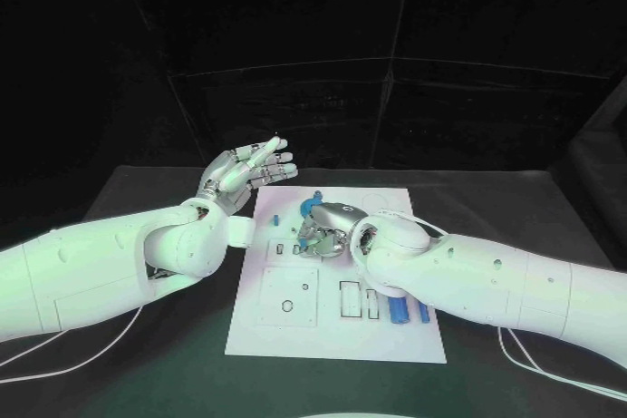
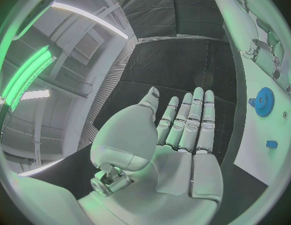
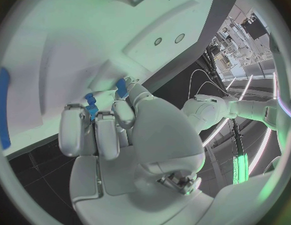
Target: Assemble the parts on the task board
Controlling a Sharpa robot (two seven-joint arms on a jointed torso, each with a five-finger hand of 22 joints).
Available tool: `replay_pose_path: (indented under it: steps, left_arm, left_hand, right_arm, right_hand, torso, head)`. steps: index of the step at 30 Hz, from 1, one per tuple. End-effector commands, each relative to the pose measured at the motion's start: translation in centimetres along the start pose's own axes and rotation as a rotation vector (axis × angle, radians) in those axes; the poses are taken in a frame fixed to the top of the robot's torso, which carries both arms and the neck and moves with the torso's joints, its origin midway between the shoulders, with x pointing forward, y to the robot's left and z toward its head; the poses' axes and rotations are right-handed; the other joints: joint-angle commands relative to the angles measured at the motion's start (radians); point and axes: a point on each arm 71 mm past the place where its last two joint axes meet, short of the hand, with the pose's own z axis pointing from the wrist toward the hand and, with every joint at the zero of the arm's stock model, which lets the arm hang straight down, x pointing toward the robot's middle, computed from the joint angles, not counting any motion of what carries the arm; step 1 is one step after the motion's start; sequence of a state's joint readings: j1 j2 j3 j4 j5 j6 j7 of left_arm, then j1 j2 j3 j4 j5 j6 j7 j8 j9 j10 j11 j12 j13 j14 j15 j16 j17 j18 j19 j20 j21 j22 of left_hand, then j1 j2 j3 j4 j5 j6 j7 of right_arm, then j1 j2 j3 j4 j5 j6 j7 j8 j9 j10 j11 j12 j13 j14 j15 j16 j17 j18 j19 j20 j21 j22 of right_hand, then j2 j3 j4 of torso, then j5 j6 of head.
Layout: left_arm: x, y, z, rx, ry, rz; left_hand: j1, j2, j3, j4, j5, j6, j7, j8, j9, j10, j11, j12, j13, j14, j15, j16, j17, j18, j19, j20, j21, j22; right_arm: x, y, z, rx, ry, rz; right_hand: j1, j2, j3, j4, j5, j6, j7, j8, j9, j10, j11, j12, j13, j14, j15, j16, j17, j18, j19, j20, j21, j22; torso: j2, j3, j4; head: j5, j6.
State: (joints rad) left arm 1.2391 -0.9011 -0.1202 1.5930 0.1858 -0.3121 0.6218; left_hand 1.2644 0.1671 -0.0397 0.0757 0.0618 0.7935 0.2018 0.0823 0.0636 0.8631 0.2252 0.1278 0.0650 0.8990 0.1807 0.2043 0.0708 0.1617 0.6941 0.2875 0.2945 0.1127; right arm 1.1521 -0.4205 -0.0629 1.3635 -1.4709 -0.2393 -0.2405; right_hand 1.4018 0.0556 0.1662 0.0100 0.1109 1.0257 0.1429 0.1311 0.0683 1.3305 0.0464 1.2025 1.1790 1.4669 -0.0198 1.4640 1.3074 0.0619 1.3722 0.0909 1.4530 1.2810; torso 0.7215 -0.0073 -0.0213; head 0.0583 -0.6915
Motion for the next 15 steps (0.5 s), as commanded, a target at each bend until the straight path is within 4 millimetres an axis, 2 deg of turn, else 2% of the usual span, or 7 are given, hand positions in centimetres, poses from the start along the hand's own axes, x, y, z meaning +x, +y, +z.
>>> replay_pose_path:
  steps: [1, 8, 15]
  left_arm:
    - [0.14, -0.15, 0.06, 0.010, 0.011, -0.009]
    - [0.11, -0.16, 0.06, 0.010, 0.011, -0.008]
    - [0.06, -0.16, 0.05, 0.009, 0.010, -0.008]
  left_hand:
    - [0.001, 0.004, 0.003, -0.003, 0.003, 0.003, 0.076, 0.003, 0.001, 0.007, 0.001, -0.004, -0.001, 0.006, 0.003, -0.003, -0.001, 0.016, 0.009, 0.000, -0.002, -0.001]
    - [-0.002, 0.004, 0.003, -0.002, 0.002, 0.003, 0.076, 0.002, 0.001, 0.008, 0.001, -0.005, -0.001, 0.007, 0.003, -0.004, -0.001, 0.016, 0.009, 0.000, -0.002, -0.002]
    - [-0.003, 0.004, 0.003, -0.002, 0.002, 0.003, 0.076, 0.002, 0.001, 0.008, 0.001, -0.005, -0.001, 0.007, 0.003, -0.004, -0.001, 0.016, 0.009, 0.000, -0.002, -0.002]
  right_arm:
    - [0.79, -0.32, -0.09, 0.015, 0.061, -0.020]
    - [0.91, -0.35, -0.15, 0.022, 0.073, -0.022]
    - [0.93, -0.42, -0.17, 0.033, 0.075, -0.021]
  right_hand:
    - [-0.010, -0.003, 0.005, -0.001, 0.005, 0.011, -0.009, 0.000, 0.000, -0.006, 0.001, -0.007, -0.002, 0.059, -0.003, -0.006, 0.049, 0.001, -0.008, 0.000, -0.006, -0.002]
    - [-0.018, -0.013, 0.008, 0.000, 0.006, 0.003, -0.006, -0.006, -0.001, -0.016, 0.003, -0.022, -0.016, 0.058, -0.002, -0.009, 0.045, 0.002, -0.011, 0.000, -0.009, -0.007]
    - [-0.033, -0.040, 0.012, -0.001, 0.029, -0.039, 0.009, -0.029, -0.004, -0.043, 0.015, -0.058, -0.049, 0.057, 0.008, -0.013, 0.039, 0.003, -0.018, 0.007, -0.015, -0.016]
  torso:
    - [0.000, -0.0001, 0.0001]
    - [0.000, 0.0000, 0.0004]
    - [0.000, 0.0002, -0.0005]
  head:
    - [0.000, -0.001]
    - [0.000, -0.004]
    - [-0.001, -0.005]
